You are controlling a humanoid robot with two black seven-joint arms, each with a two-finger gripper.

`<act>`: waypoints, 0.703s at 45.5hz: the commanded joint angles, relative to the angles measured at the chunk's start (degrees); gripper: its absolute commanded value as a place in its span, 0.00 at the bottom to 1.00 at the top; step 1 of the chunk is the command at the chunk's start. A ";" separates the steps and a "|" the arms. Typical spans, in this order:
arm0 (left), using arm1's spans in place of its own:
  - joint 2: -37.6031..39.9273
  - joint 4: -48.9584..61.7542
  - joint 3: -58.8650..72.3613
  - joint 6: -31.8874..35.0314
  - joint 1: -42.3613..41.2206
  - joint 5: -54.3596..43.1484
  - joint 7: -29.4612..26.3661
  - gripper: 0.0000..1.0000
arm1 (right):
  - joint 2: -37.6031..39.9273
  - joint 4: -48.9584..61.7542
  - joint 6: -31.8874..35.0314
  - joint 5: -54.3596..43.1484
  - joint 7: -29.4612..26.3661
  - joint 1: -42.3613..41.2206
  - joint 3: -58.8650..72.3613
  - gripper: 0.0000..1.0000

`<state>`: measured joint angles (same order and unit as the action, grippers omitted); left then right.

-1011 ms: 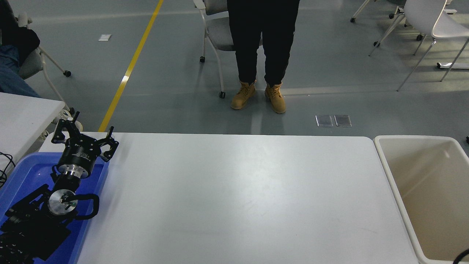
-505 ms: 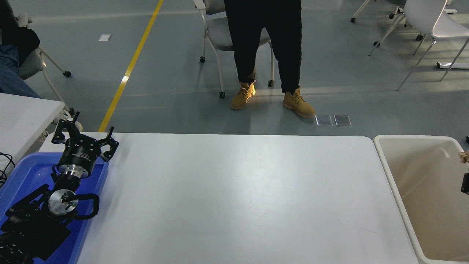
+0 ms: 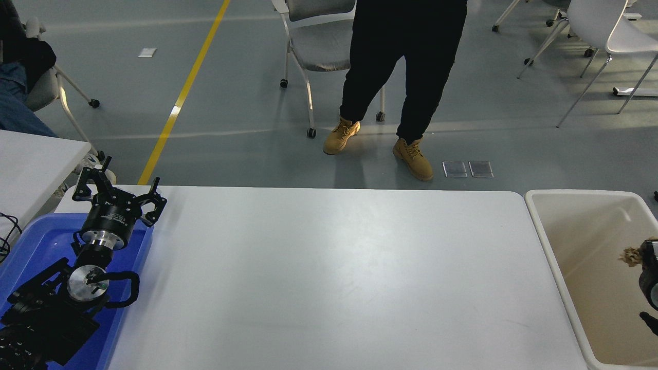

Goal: Clean the table surface

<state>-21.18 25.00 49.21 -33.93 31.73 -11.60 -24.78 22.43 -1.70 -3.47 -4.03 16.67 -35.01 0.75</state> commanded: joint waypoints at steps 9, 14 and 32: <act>0.00 -0.04 0.01 -0.08 0.00 0.00 0.00 1.00 | -2.57 -0.14 0.05 -2.48 -1.11 1.17 8.22 0.18; 0.00 0.05 0.01 0.00 0.00 0.00 0.00 1.00 | -2.57 -0.14 -0.30 -2.39 -1.03 1.34 7.78 0.49; 0.00 -0.04 0.01 0.00 0.00 0.00 0.00 1.00 | -2.04 -0.06 -0.22 -2.30 -0.94 1.96 7.87 0.97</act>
<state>-21.18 24.98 49.21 -33.93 31.73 -11.60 -24.79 20.07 -1.77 -4.01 -6.21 15.71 -33.61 8.16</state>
